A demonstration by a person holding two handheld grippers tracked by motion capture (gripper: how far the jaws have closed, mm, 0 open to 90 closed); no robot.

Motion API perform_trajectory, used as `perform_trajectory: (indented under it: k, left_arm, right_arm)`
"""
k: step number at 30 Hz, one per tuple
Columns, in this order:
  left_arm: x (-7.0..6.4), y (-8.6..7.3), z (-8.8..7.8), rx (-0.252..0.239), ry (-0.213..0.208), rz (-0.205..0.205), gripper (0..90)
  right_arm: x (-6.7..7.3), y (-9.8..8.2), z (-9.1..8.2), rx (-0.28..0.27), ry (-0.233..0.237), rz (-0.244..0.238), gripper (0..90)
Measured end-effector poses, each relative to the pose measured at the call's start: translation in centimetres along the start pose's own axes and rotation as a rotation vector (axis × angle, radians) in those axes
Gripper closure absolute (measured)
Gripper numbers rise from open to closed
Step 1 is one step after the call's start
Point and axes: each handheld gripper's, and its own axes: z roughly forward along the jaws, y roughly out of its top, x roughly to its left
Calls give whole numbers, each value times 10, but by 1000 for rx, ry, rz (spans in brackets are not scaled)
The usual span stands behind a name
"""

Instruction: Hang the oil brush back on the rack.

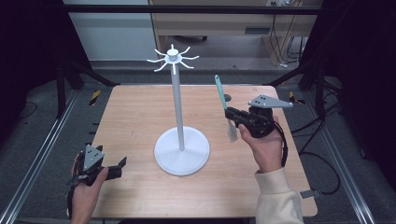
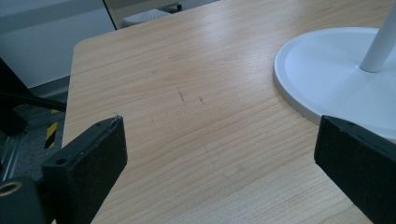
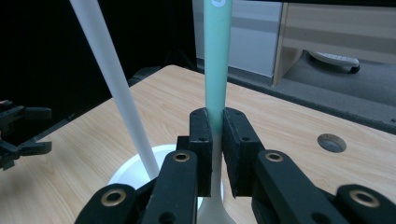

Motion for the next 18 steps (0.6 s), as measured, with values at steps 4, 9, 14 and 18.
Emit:
perform_trajectory:
  k: [4,9,14,18]
  left_arm:
    - [0,0,0,-1,-1,1,22]
    - [0,0,0,-1,-3,2,22]
    - [-1,0,0,0,-3,3,21]
    - [-1,0,0,-1,-1,4,21]
  right_arm:
    - [5,4,-3,-15,10,-6,823]
    - [8,7,-7,-36,16,-12,823]
    - [13,11,-11,-54,29,-20,823]
    - [17,15,-13,-64,39,-29,822]
